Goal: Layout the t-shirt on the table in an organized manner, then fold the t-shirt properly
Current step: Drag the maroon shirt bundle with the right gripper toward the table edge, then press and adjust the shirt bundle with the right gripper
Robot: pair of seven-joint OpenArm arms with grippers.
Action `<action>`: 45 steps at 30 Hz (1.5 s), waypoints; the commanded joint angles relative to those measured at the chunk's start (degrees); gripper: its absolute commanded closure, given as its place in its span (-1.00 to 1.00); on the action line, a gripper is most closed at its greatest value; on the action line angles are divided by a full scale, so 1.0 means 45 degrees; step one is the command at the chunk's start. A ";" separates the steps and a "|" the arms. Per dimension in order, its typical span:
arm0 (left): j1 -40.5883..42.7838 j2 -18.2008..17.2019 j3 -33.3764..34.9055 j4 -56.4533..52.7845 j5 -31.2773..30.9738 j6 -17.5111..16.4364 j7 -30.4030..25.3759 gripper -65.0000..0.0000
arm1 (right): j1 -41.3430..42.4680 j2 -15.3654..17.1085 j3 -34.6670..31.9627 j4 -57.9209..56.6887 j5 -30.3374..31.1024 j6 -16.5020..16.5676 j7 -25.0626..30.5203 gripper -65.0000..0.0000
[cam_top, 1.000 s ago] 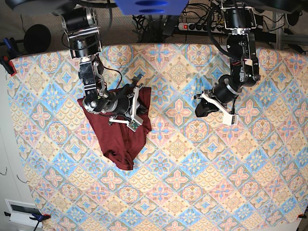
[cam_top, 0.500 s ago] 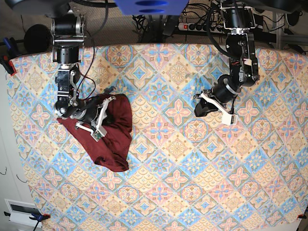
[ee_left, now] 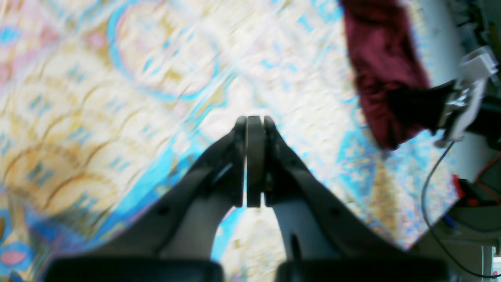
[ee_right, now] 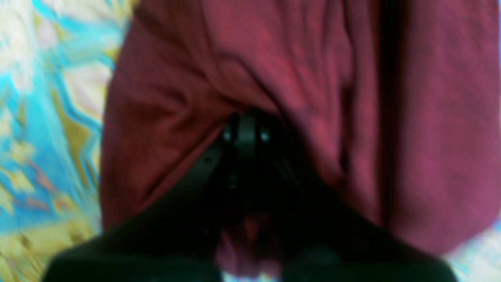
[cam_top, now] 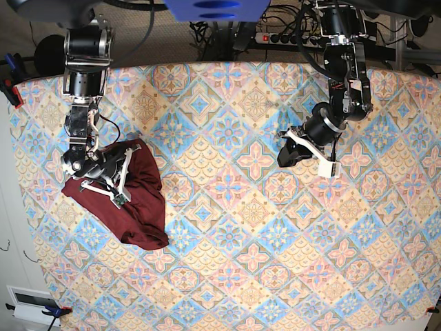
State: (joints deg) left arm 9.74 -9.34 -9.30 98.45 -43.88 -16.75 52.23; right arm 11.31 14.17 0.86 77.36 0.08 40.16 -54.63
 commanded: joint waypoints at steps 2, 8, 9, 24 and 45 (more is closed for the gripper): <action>-0.0044 -0.0063 -0.0033 0.0226 -0.0359 -0.0096 -0.0207 1.00 | -0.0374 0.0162 0.0072 0.1592 0.0130 -0.0036 -0.0255 0.99; -0.0064 -0.0043 -0.0014 0.0226 -0.0359 -0.0096 -0.0207 1.00 | -0.1547 0.0181 0.0189 0.4737 0.0149 -0.0036 -0.0841 0.99; -0.0083 -0.0043 -0.0014 0.0226 -0.0359 -0.0096 -0.0207 1.00 | -0.1742 0.0220 0.0248 0.4913 0.0149 -0.0036 -0.0802 0.99; 0.0190 -0.0082 -0.0033 0.0246 -0.0379 -0.0096 -0.0207 1.00 | -0.1722 0.0982 0.1947 0.1299 0.0149 -0.0036 0.0741 0.99; 0.0249 -0.0141 -0.0053 0.0246 -0.0379 -0.0116 -0.0207 1.00 | -0.2308 -0.0268 0.0189 0.2237 0.0169 -0.0036 0.0116 0.99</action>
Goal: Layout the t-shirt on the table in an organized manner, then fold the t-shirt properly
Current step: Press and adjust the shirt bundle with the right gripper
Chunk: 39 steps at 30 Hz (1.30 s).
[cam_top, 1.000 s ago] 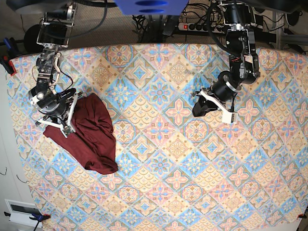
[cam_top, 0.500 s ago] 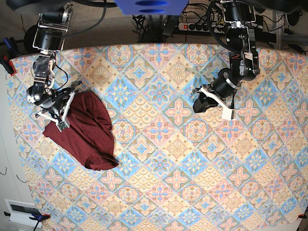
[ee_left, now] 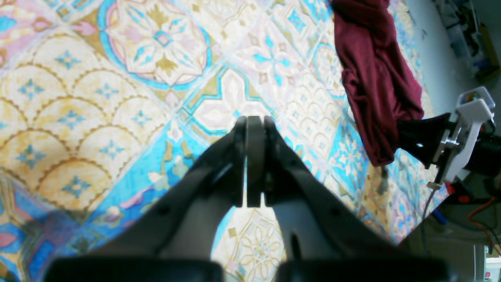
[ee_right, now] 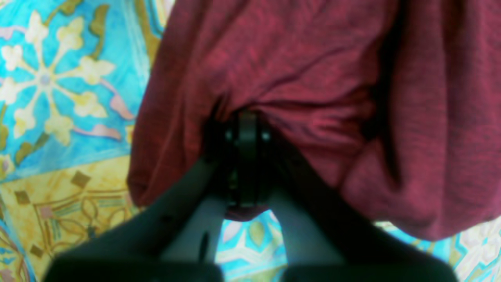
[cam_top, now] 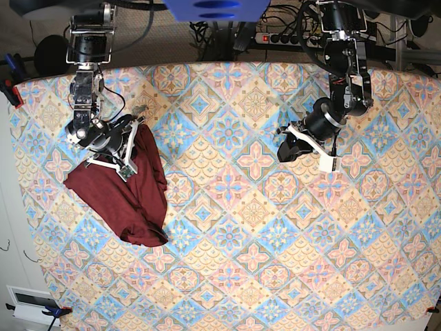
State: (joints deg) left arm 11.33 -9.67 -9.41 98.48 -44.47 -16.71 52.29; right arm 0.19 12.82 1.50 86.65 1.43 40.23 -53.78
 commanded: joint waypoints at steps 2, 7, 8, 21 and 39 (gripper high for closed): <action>-0.0106 -0.0068 -0.0029 0.0241 -0.0248 -0.0126 -0.0221 1.00 | 0.0281 -0.0182 0.0048 0.0173 -0.0133 -0.0051 -0.0093 0.99; -0.0106 -0.0029 -0.0029 0.0436 -0.0248 -0.0126 -0.0221 1.00 | 0.1160 -0.0338 0.0068 0.0153 -0.0133 -0.0051 -0.0152 0.99; -0.0106 -0.0029 -0.0029 0.0534 -0.0248 -0.0126 -0.0221 1.00 | 0.1277 -0.0377 0.0068 0.0114 -0.0133 -0.0051 -0.0152 0.99; 0.0305 -0.0068 -0.0087 0.1491 -0.0248 -0.0126 0.0208 1.00 | 0.1844 -0.0924 0.0165 0.1286 -0.0133 -0.0051 -0.0191 0.99; 0.0265 -0.0088 -0.0009 0.1491 -0.0248 -0.0126 0.0208 1.00 | -0.2552 -0.0084 0.1670 0.4099 -0.0133 -0.0051 -0.1441 0.99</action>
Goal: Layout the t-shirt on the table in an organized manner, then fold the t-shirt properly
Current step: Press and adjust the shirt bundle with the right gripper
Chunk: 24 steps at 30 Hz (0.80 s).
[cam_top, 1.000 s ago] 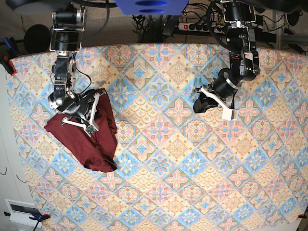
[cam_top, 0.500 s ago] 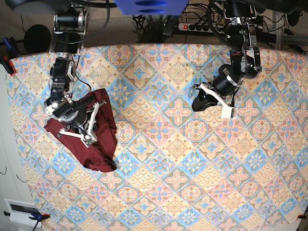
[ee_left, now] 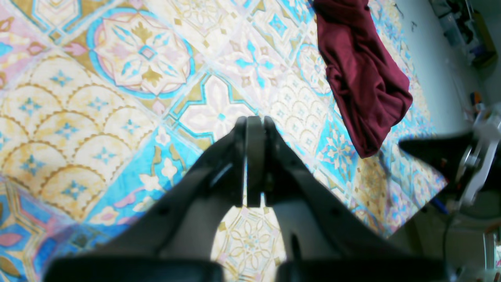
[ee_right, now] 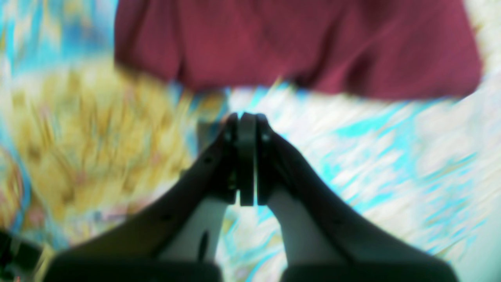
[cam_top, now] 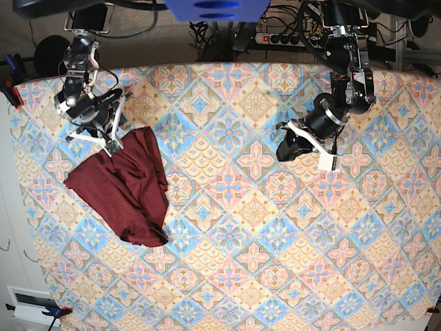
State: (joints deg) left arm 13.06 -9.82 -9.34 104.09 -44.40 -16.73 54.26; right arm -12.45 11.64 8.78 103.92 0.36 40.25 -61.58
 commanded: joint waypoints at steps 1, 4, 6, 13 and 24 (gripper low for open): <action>-0.0118 -0.0054 -0.0024 0.0243 -0.0262 -0.0121 -0.0229 1.00 | 0.0197 0.0178 -0.0045 0.0243 0.0105 -0.0055 0.0293 0.99; -0.0118 -0.0054 -0.0063 0.0243 -0.0262 -0.0121 -0.0229 1.00 | 0.0197 0.0178 -0.0710 0.0165 0.0105 -0.0055 0.0391 0.99; -0.0079 -0.0054 -0.0082 0.0243 -0.0262 -0.0121 -0.0209 1.00 | 0.0275 0.0178 -0.1081 0.0145 0.0105 -0.0055 0.0391 0.99; -0.0079 -0.0054 -0.0063 0.0262 -0.0262 -0.0121 -0.0209 1.00 | 0.0353 0.0139 -0.1296 -0.0675 0.0105 -0.0055 0.0430 0.99; 0.0194 -0.0054 -0.0102 0.0516 -0.0262 -0.0121 -0.0209 1.00 | 0.2522 -0.0174 -0.1315 -0.3293 0.0105 -0.0055 0.1524 0.99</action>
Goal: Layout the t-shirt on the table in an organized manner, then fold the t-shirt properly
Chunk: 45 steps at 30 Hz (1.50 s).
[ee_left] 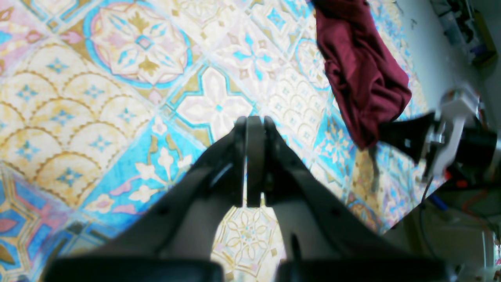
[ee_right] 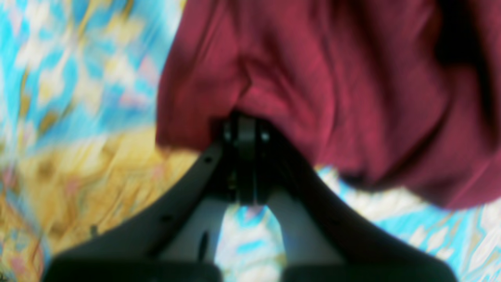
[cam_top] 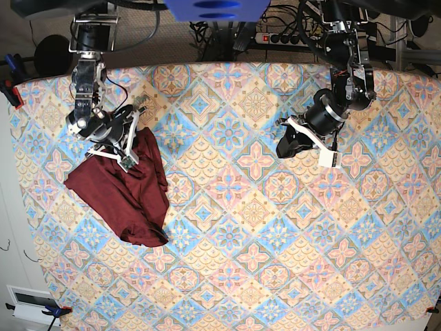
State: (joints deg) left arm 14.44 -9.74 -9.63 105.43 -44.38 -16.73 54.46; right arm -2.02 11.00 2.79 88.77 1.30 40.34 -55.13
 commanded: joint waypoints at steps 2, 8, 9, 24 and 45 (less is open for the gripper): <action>-0.0112 -0.0073 -0.0039 0.0240 -0.0287 -0.0121 -0.0253 1.00 | 0.0713 -0.0248 0.0016 -0.0357 -0.0103 -0.0075 0.0091 0.99; 0.0494 -0.0073 -0.0058 0.1256 -0.0287 -0.0121 -0.0253 1.00 | 0.2276 -0.0892 0.0016 -0.1353 -0.0103 -0.0075 0.0091 0.99; 0.0611 -0.0073 -0.0058 0.1373 -0.0287 -0.0121 -0.0253 1.00 | 0.2452 -0.1029 0.0016 -0.1529 -0.0103 -0.0075 0.0091 0.99; 0.1568 -0.0093 -0.0742 0.1842 -0.0287 -0.0140 -0.0253 1.00 | 0.2217 -0.1127 0.0074 0.0346 -0.0103 -0.0075 -0.0046 0.99; 0.4987 -0.0093 -0.3086 0.3092 -0.0306 -0.0140 0.0411 1.00 | -0.4308 -0.0736 0.4392 0.5054 -0.0103 -0.0075 -0.0476 1.00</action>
State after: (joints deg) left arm 36.71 -9.69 -23.20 118.13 -44.86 -16.91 57.28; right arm -21.12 7.33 22.33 110.50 0.43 40.03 -57.63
